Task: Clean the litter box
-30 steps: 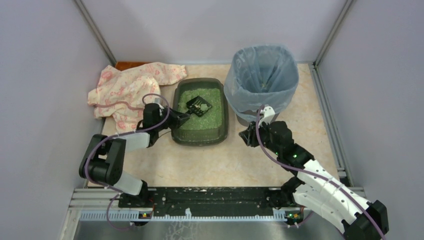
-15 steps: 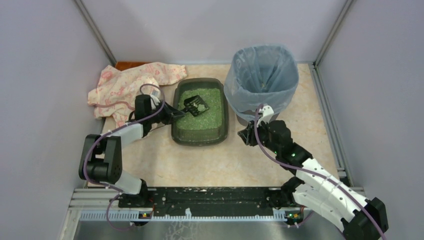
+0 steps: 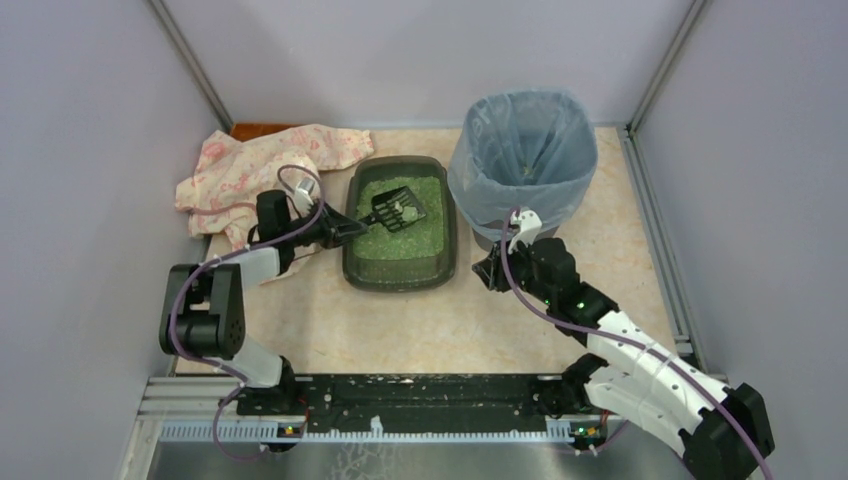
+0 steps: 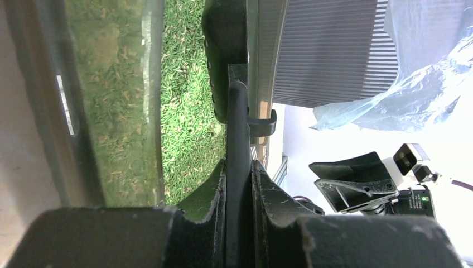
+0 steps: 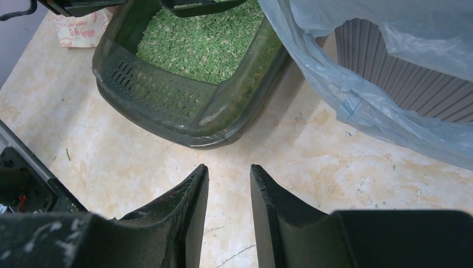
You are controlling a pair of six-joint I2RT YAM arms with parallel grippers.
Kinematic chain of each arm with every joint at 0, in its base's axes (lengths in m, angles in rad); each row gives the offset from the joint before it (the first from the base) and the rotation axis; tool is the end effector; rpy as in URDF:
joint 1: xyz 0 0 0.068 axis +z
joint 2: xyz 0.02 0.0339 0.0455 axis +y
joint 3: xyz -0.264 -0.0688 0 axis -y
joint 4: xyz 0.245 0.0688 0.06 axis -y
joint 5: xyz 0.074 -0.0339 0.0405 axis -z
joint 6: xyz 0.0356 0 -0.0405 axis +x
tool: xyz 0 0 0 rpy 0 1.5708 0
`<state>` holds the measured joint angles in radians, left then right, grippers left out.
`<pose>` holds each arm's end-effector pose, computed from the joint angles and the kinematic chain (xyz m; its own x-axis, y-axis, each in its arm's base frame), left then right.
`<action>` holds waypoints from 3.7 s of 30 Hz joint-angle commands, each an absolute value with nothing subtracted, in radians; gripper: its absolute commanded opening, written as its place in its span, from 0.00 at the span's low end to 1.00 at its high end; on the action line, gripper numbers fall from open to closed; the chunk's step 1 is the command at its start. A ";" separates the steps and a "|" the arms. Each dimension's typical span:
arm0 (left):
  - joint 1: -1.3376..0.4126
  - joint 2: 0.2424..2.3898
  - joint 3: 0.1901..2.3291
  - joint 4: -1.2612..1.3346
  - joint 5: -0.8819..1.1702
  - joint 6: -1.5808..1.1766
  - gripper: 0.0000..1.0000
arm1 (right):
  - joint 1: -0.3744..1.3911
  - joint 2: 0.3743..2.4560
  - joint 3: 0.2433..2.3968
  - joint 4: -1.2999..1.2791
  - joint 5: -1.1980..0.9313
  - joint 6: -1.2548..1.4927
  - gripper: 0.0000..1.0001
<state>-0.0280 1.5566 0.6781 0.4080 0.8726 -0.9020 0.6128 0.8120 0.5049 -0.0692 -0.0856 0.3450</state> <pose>0.3043 -0.0358 0.1833 -0.8306 -0.4813 -0.2802 0.0788 0.3965 -0.9146 0.1552 0.1128 0.2480 -0.4987 0.0613 -0.8646 -0.4988 0.7955 0.3441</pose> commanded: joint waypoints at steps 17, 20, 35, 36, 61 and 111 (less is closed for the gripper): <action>0.071 1.429 0.600 0.509 0.921 -0.923 0.00 | 0.610 0.812 0.507 0.024 -0.116 0.371 0.34; 0.043 1.434 0.587 0.543 0.940 -0.955 0.00 | 0.610 0.819 0.499 0.043 -0.125 0.378 0.34; 0.026 1.445 0.533 0.641 0.927 -1.027 0.00 | 0.611 0.832 0.489 0.050 -0.131 0.385 0.34; 0.027 1.449 0.559 0.629 0.926 -1.040 0.00 | 0.610 0.832 0.490 0.048 -0.130 0.386 0.34; -0.147 1.616 1.306 0.318 0.704 -1.245 0.00 | 0.611 0.747 0.478 0.006 -0.106 0.390 0.34; -0.843 1.703 1.511 0.350 0.015 0.335 0.00 | 0.611 0.629 0.476 -0.083 -0.054 0.367 0.31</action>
<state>-0.8097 1.7481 1.5341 0.2718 0.1612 0.0956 0.6128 0.6197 0.4709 -0.1482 -0.0536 0.3695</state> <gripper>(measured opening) 0.212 0.316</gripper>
